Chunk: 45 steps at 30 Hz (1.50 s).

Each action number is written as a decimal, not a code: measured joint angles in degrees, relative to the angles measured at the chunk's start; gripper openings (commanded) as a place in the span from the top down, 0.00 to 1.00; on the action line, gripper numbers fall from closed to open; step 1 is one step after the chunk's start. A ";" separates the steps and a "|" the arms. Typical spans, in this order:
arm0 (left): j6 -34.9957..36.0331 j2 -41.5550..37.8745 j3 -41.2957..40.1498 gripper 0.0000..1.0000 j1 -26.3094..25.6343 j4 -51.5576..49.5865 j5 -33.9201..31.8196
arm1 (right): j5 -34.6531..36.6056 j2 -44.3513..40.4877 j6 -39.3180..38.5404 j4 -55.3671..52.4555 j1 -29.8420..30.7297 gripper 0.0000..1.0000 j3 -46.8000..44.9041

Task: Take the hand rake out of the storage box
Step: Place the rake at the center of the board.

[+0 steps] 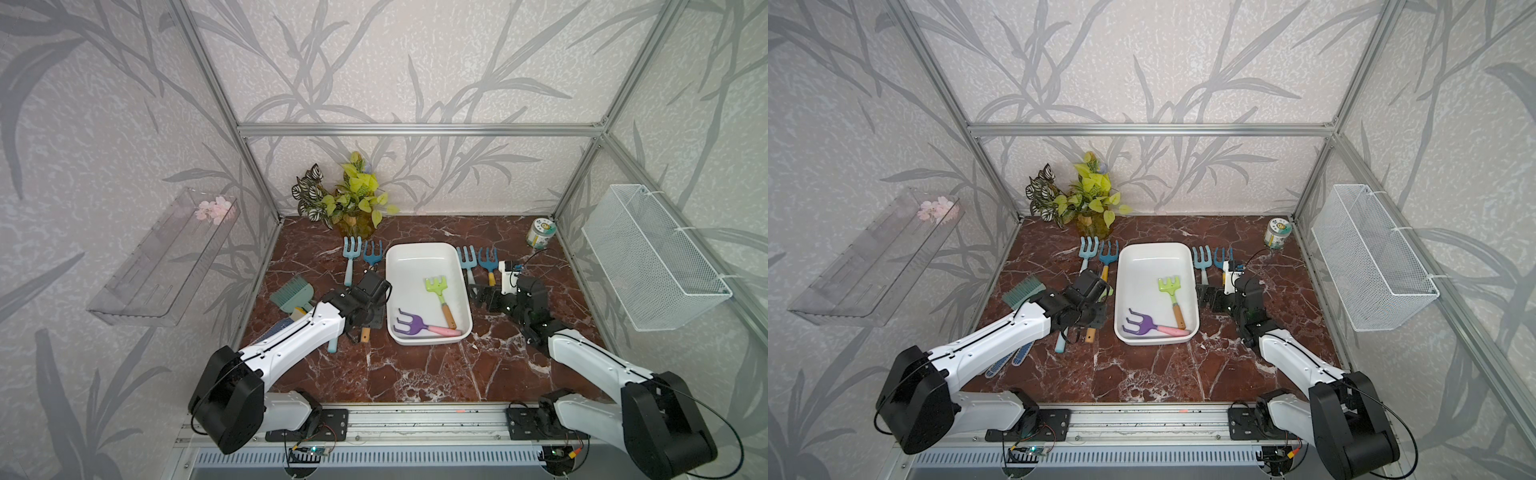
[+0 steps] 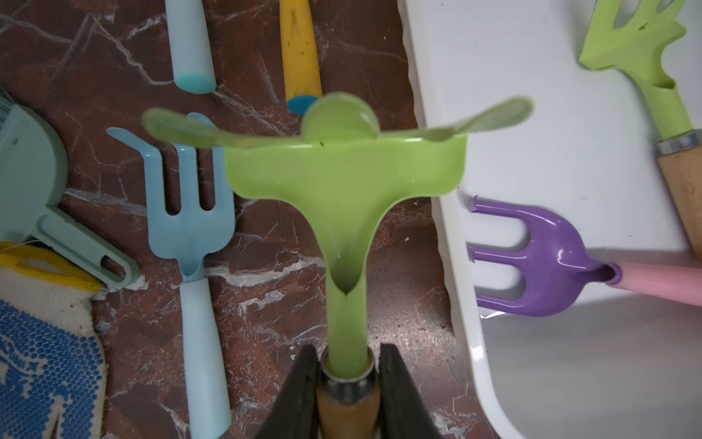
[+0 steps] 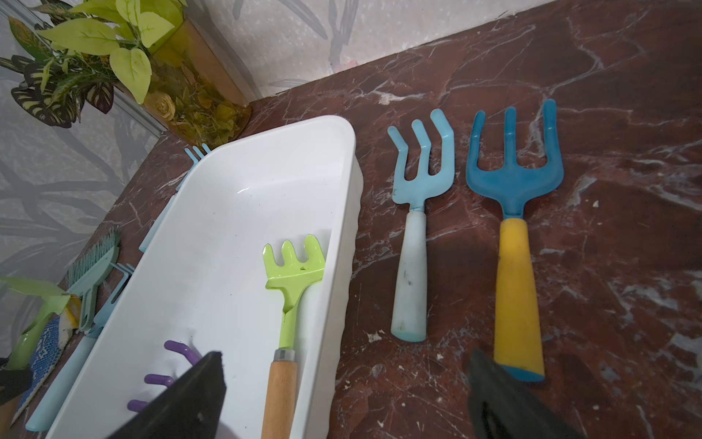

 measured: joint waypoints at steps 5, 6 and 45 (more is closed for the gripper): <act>-0.70 2.21 -3.56 0.90 1.73 2.91 1.31 | -0.02 0.07 0.00 0.00 0.00 0.01 0.00; -0.74 2.73 -3.93 0.90 2.01 3.30 1.44 | -0.02 0.11 0.00 0.00 0.00 0.01 0.00; 1.60 15.28 -3.23 0.73 8.11 7.54 3.72 | -0.46 0.94 0.00 0.00 0.00 0.01 0.02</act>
